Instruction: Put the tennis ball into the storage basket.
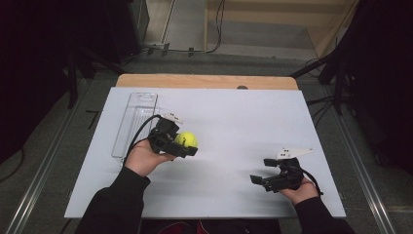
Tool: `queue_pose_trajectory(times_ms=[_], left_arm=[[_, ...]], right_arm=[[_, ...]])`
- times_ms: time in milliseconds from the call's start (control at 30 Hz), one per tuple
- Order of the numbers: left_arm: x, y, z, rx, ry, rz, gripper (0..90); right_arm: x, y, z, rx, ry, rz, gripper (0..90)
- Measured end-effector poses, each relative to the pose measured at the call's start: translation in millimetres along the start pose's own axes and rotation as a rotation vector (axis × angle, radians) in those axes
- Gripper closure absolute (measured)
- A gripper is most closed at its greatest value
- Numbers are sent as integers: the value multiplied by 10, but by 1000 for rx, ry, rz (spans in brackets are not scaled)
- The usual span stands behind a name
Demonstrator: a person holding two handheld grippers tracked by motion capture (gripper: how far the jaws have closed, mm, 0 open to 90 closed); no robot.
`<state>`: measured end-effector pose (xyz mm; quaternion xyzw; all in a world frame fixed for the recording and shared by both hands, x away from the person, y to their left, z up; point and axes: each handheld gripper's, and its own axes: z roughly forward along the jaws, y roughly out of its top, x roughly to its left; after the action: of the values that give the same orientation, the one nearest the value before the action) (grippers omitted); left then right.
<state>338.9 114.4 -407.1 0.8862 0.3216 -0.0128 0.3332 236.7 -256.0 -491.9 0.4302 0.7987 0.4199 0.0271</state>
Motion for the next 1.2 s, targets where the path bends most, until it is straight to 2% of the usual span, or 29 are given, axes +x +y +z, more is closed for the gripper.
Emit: queue_pose_trajectory(times_ms=[233,533,1200], left_arm=[[130,-4,-94,-12,24,-32,263],[324,-62,-307,-49,64,-93,262],[623,-203,-624,-83,157,-192,262]], right_arm=[[3,0,3,0,1,-3,61],[3,-1,2,0,2,-3,61],[2,-3,-1,0,1,-1,61]])
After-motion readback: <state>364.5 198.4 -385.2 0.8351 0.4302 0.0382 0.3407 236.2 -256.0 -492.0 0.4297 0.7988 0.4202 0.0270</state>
